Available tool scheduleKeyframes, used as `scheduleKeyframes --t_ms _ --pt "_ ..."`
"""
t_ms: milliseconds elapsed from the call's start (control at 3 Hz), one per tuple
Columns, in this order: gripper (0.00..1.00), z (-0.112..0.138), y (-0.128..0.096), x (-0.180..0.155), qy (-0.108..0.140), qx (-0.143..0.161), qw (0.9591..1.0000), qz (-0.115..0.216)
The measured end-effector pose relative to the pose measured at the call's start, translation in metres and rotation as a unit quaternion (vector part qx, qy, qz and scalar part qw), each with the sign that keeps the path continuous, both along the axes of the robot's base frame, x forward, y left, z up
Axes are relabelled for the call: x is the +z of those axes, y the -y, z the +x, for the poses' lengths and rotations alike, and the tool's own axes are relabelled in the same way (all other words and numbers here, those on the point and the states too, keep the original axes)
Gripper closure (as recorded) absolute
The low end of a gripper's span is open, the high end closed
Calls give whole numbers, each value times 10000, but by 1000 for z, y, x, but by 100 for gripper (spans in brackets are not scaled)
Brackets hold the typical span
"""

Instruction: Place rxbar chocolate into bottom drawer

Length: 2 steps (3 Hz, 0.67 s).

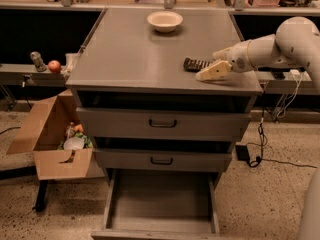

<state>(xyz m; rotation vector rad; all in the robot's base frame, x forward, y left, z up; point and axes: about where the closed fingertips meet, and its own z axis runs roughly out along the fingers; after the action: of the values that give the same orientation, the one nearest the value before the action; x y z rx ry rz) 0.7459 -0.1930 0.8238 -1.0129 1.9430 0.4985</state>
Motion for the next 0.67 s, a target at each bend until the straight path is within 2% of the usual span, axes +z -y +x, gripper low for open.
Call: scheduleKeyframes --t_ms 333,667 --pt "68 -2 -2 2 18 23 10000 31" --pt "92 -2 -2 6 18 23 10000 30"
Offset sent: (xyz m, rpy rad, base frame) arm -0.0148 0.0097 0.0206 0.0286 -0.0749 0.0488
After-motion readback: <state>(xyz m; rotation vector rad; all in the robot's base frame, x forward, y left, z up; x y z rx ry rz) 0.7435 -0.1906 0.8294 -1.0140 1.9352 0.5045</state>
